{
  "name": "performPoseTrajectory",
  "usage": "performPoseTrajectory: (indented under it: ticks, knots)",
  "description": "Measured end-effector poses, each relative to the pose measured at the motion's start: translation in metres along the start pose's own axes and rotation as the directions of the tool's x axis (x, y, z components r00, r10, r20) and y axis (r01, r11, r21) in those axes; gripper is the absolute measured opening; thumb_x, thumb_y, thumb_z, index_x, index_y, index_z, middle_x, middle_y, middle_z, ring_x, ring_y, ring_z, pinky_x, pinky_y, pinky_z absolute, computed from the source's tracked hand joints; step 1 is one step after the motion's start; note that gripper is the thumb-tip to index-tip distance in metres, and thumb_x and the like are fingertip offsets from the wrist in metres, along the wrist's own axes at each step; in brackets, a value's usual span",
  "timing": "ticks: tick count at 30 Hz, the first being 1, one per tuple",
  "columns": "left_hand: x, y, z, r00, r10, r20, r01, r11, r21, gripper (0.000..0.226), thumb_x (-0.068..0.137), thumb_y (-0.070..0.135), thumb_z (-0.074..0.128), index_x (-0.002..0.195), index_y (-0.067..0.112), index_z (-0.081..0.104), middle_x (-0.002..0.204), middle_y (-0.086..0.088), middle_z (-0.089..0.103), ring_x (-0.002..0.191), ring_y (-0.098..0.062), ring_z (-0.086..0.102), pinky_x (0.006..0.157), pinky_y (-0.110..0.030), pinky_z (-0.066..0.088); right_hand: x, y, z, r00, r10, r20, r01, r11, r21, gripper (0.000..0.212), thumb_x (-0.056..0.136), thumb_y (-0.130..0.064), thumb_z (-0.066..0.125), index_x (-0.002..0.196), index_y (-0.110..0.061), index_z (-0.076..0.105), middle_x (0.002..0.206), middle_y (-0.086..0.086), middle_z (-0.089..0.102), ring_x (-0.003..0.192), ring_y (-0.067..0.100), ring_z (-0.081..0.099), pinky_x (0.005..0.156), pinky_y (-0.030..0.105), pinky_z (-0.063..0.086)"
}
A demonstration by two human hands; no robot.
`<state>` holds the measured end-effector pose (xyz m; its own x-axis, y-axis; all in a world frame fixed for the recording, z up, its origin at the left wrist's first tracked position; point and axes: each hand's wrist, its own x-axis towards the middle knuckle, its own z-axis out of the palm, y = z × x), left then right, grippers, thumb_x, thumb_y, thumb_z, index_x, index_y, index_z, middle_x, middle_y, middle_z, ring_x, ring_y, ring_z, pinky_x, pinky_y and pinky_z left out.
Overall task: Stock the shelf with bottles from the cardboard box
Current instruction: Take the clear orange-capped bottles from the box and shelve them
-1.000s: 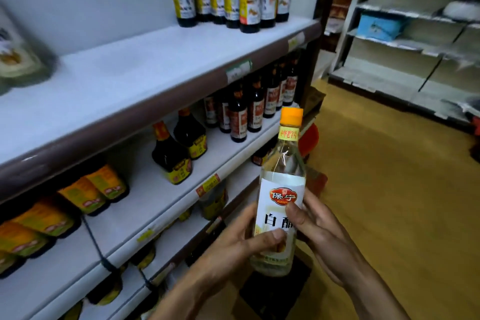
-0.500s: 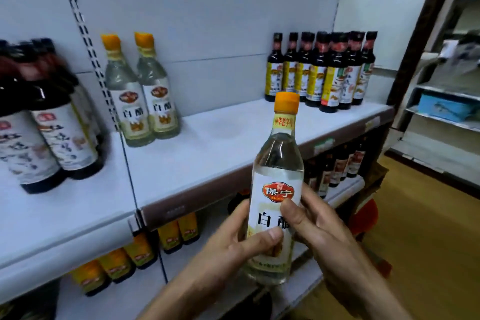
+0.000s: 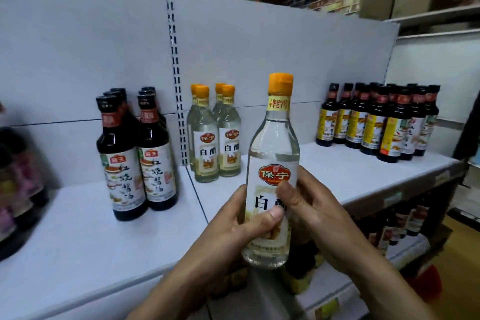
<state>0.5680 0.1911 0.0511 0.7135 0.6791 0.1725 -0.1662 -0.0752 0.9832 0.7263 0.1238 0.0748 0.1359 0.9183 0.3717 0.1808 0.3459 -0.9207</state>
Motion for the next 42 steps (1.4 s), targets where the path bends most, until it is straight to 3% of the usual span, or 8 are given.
performPoseTrajectory:
  ticks: [4,9,14,18,27,31,35,42]
  knots:
    - [0.004,0.006,-0.021,0.997,0.026,-0.067,-0.027,1.000,-0.014,0.045,0.093,0.025,0.069,0.136,0.033,0.058,0.126,0.003,0.073,0.117,-0.016,0.071,0.094,-0.031,0.057,0.025,0.000,0.017,0.999,-0.010,0.037,0.010,1.000,-0.003,0.041,0.089,-0.043,0.057,0.128,-0.030,0.061,0.120,-0.008,0.075,0.113,0.012,0.071,0.094,0.034,0.059]
    - [0.014,0.004,-0.039,0.990,0.018,-0.140,-0.023,0.999,-0.034,0.047,0.092,0.025,0.072,0.137,0.029,0.057,0.128,-0.001,0.072,0.120,-0.022,0.069,0.105,-0.048,0.052,0.049,0.005,0.029,0.997,-0.011,0.078,0.008,0.999,0.037,0.040,0.092,-0.039,0.057,0.130,-0.027,0.057,0.120,-0.004,0.075,0.113,0.014,0.071,0.096,0.039,0.058]
    - [0.026,0.001,-0.051,0.984,0.024,-0.176,-0.033,0.998,-0.047,0.044,0.093,0.022,0.069,0.135,0.027,0.059,0.128,-0.001,0.073,0.119,-0.021,0.069,0.102,-0.044,0.055,0.071,0.016,0.032,0.992,-0.009,0.128,0.002,0.999,0.053,0.039,0.091,-0.041,0.057,0.129,-0.029,0.057,0.119,-0.006,0.075,0.112,0.012,0.071,0.093,0.034,0.059]
    - [0.042,-0.003,-0.059,0.980,0.038,-0.198,-0.039,0.999,-0.001,0.050,0.093,0.029,0.074,0.139,0.032,0.055,0.134,0.000,0.069,0.126,-0.021,0.065,0.113,-0.050,0.045,0.093,0.027,0.026,0.987,-0.009,0.158,-0.004,0.996,0.087,0.038,0.093,-0.036,0.057,0.130,-0.026,0.057,0.117,-0.007,0.076,0.110,0.011,0.072,0.085,0.025,0.060]
    - [0.073,-0.006,-0.075,0.974,0.019,-0.226,0.016,0.989,0.150,0.055,0.093,0.030,0.070,0.144,0.034,0.049,0.136,0.007,0.067,0.126,-0.013,0.064,0.116,-0.050,0.043,0.135,0.062,0.011,0.972,-0.038,0.231,0.037,0.999,0.009,0.040,0.094,-0.043,0.059,0.133,-0.036,0.056,0.123,-0.010,0.073,0.115,0.011,0.069,0.096,0.037,0.058]
    - [0.081,-0.010,-0.082,0.964,0.009,-0.266,0.042,0.982,0.186,0.054,0.095,0.024,0.070,0.144,0.030,0.049,0.135,0.003,0.068,0.126,-0.017,0.065,0.116,-0.049,0.043,0.149,0.074,0.009,0.963,-0.058,0.264,0.056,0.998,0.014,0.046,0.091,-0.043,0.059,0.136,-0.037,0.053,0.123,-0.016,0.072,0.113,0.001,0.068,0.090,0.020,0.056]
    - [0.089,-0.017,-0.092,0.953,-0.005,-0.303,0.067,0.979,0.195,0.054,0.094,0.026,0.073,0.142,0.032,0.051,0.135,0.002,0.069,0.127,-0.019,0.064,0.116,-0.049,0.043,0.162,0.083,0.009,0.951,-0.053,0.304,0.045,0.998,0.036,0.049,0.092,-0.037,0.060,0.140,-0.032,0.051,0.128,-0.011,0.071,0.111,0.000,0.069,0.084,0.016,0.056]
    - [0.096,-0.028,-0.102,0.948,-0.021,-0.317,0.085,0.978,0.189,0.058,0.092,0.032,0.076,0.144,0.036,0.050,0.140,0.002,0.065,0.129,-0.021,0.063,0.116,-0.050,0.042,0.180,0.103,0.012,0.935,-0.020,0.354,0.007,0.999,0.040,0.046,0.095,-0.036,0.063,0.139,-0.036,0.052,0.132,-0.009,0.069,0.120,0.006,0.066,0.098,0.029,0.057]
